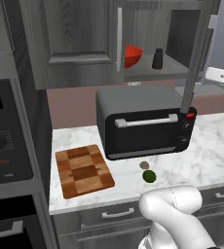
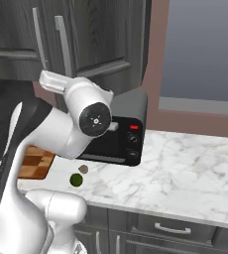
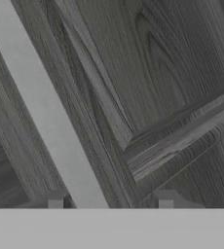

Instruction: Open the cabinet. Place the bowl and condiment on the counter. Then place the lime and garlic on the cutting board.

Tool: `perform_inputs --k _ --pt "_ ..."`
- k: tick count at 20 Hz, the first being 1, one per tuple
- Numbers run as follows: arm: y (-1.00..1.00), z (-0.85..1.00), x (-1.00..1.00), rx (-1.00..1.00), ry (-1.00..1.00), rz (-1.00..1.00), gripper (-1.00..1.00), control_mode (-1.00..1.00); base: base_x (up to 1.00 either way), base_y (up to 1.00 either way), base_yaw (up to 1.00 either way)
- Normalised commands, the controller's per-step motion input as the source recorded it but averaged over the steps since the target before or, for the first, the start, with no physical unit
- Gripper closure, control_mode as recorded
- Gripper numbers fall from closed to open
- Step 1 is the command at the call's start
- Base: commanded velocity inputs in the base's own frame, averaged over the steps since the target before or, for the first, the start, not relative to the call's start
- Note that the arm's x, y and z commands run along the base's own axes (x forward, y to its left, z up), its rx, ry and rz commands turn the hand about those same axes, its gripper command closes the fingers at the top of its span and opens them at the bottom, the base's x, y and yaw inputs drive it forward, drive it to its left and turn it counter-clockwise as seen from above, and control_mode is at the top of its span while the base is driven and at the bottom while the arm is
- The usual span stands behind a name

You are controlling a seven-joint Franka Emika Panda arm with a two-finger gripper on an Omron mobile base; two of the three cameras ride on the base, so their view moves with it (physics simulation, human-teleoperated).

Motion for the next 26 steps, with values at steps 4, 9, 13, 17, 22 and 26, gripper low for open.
perform_inputs --k 4,9,13,17,22,26 --pt "-0.49 0.18 -0.26 0.04 -0.02 0.05 -1.00 -1.00 0.00 0.00 0.00" --pt "-0.37 0.15 -0.24 0.02 0.00 0.04 -1.00 -1.00 0.00 0.00 0.00" --pt "-0.12 0.04 -0.54 -0.04 0.00 0.00 -1.00 -1.00 0.00 0.00 0.00" --pt "-0.01 0.00 -0.72 -0.15 0.00 0.00 -1.00 -1.00 0.00 0.00 0.00" --pt "0.00 -0.14 -0.77 -0.21 0.05 0.00 -1.00 -1.00 0.00 0.00 0.00" --pt "0.00 -0.24 -0.74 -0.21 0.07 0.01 -1.00 -1.00 0.00 0.00 0.00"
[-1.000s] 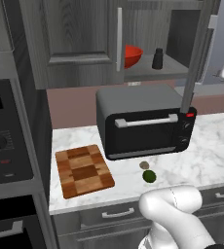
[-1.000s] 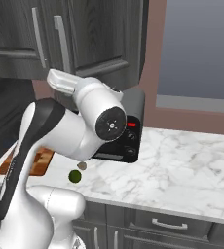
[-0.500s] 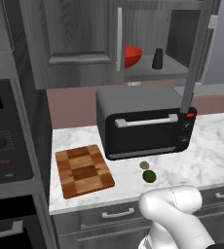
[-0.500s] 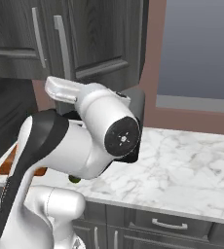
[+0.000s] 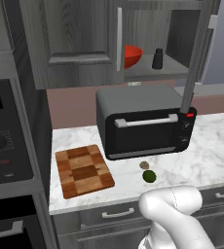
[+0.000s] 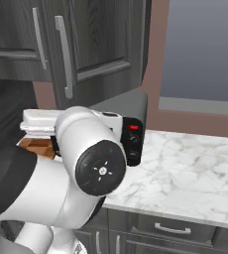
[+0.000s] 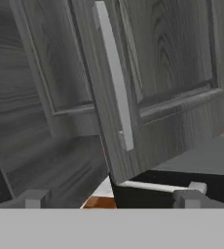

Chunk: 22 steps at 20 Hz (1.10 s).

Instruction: Open the cabinet. Place the bowl and condiment on the counter. Then place the lime and garlic on the cutting board.

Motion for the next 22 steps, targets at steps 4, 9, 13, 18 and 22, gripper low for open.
perform_inputs --k 4,9,13,18,22 --pt "0.07 -0.30 -0.70 -0.28 0.11 0.00 -1.00 -1.00 0.00 0.00 0.00" --pt "0.30 -0.38 -0.66 -0.34 0.11 0.01 -1.00 -1.00 0.00 0.00 0.00" --pt "0.50 -0.39 -0.55 -0.38 0.10 0.02 -1.00 -1.00 0.00 0.00 0.00" --pt "0.56 -0.29 -0.41 -0.36 0.08 0.01 -1.00 -1.00 0.00 0.00 0.00" --pt "0.63 -0.16 -0.21 -0.36 0.08 0.00 -1.00 -1.00 0.00 0.00 0.00"
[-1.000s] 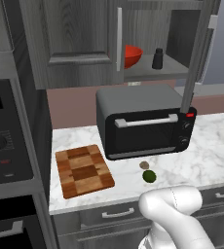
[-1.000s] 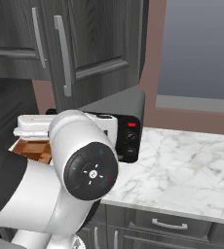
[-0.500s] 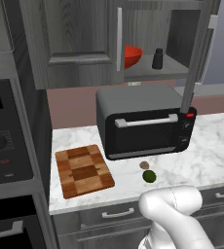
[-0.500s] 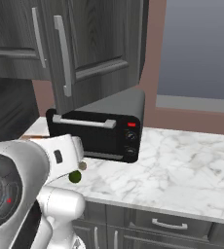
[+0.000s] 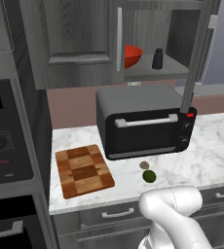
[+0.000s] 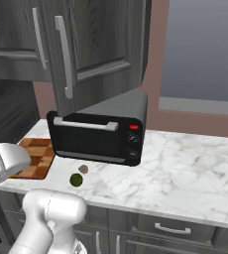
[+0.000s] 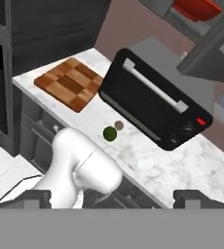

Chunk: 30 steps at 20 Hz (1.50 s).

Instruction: Open the cabinet. Place the bowl and condiment on the counter. Then place the lime and garlic on the cutting board.

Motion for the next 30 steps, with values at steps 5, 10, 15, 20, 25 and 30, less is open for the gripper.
perform_inputs --k 5,10,15,20,25,30 --pt "0.63 -0.01 -0.03 -0.30 0.04 0.00 -1.00 -1.00 0.00 0.00 0.00" --pt "0.46 0.02 0.02 -0.17 0.00 -0.01 -1.00 -1.00 0.00 0.00 0.00" --pt "0.16 0.08 0.17 -0.06 -0.05 0.00 -1.00 -1.00 0.00 0.00 0.00" --pt "0.16 0.08 0.35 -0.08 -0.03 0.00 -1.00 -1.00 0.00 0.00 0.00" --pt "0.24 0.05 0.48 -0.11 -0.03 0.00 -1.00 -1.00 0.00 0.00 0.00" --pt "0.12 0.09 0.52 -0.12 -0.01 0.00 -1.00 -1.00 0.00 0.00 0.00"
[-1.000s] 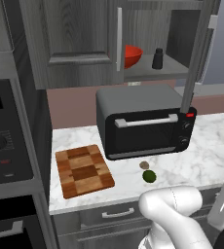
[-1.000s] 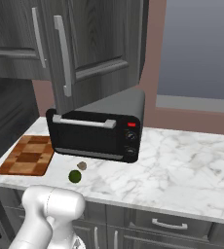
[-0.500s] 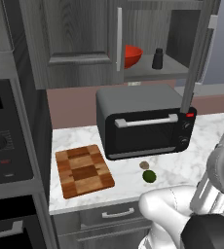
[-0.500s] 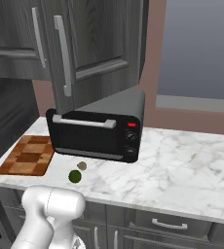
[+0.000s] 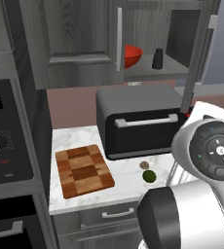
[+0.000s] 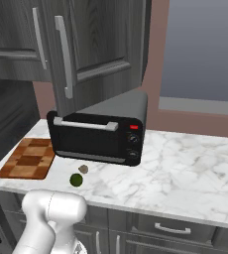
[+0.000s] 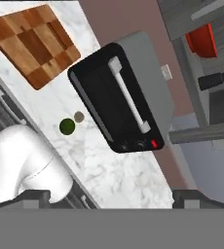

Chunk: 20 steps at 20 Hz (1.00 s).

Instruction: Open the cabinet. Place the bowl and condiment on the counter. Then place the lime and garlic on the cutting board.

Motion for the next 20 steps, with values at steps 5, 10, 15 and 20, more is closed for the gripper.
perform_inputs --k 5,10,15,20 --pt "0.00 0.13 0.54 -0.10 0.00 0.00 -1.00 -1.00 0.00 0.00 0.00" --pt "0.00 0.13 0.53 -0.09 0.00 -0.02 -1.00 -1.00 0.00 0.00 0.00" --pt "-0.03 0.11 0.54 -0.08 0.00 -0.06 -1.00 -1.00 0.00 0.00 0.00" --pt "-0.04 0.09 0.58 -0.07 0.00 -0.07 -1.00 -1.00 0.00 0.00 0.00"
